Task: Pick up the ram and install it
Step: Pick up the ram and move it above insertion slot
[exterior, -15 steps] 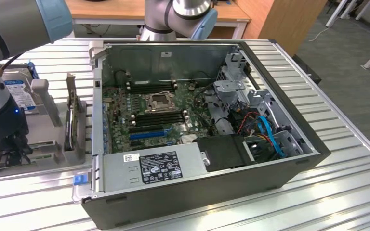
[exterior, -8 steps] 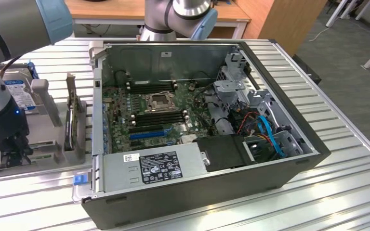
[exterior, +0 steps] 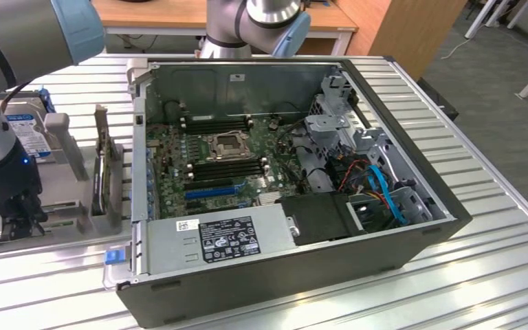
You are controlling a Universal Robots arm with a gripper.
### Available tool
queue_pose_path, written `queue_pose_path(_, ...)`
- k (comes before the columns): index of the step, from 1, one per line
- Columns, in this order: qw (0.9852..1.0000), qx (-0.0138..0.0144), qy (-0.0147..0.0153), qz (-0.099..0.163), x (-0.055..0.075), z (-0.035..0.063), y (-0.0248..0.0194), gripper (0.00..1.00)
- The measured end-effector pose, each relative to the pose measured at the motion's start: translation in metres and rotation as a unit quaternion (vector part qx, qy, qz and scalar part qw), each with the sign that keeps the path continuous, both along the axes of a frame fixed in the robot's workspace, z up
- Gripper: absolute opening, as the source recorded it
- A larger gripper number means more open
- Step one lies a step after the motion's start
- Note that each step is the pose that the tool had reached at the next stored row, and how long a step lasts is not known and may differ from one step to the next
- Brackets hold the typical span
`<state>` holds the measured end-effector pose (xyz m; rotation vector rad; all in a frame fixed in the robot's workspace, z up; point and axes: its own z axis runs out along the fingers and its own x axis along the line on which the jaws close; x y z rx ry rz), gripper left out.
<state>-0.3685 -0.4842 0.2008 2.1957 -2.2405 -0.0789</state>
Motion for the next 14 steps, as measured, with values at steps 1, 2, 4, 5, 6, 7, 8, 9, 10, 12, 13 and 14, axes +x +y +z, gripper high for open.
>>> queue_pose_path(1,1.0000,0.0000,-0.0001,0.000,0.0000,-0.0003,0.0000,0.30)
queue_pose_path(2,1.0000,0.0000,0.0000,0.000,0.0000,-0.0005,0.0000,0.30)
queue_pose_path(4,1.0000,0.0000,0.0001,0.000,0.0000,-0.0008,0.0000,0.30)
queue_pose_path(5,1.0000,-0.0001,0.0001,0.000,0.0000,-0.0008,0.0000,0.30)
queue_pose_path(6,1.0000,-0.0001,0.0001,0.000,0.0000,-0.0008,0.0000,0.30)
queue_pose_path(7,1.0000,-0.0001,0.0001,0.000,0.0000,-0.0008,0.0000,0.30)
queue_pose_path(8,1.0000,0.0000,0.0000,0.000,0.0000,-0.0009,0.0000,0.30)
queue_pose_path(9,1.0000,0.0000,0.0001,0.000,0.0000,-0.0009,0.0000,0.30)
queue_pose_path(10,1.0000,0.0000,0.0000,0.000,0.0000,-0.0009,0.0000,0.30)
queue_pose_path(12,1.0000,0.0000,0.0000,0.000,0.0000,-0.0009,0.0000,0.30)
queue_pose_path(13,1.0000,0.0000,0.0000,0.000,0.0000,-0.0009,0.0000,0.30)
queue_pose_path(14,1.0000,0.0000,0.0001,0.000,0.0000,-0.0009,0.0000,0.30)
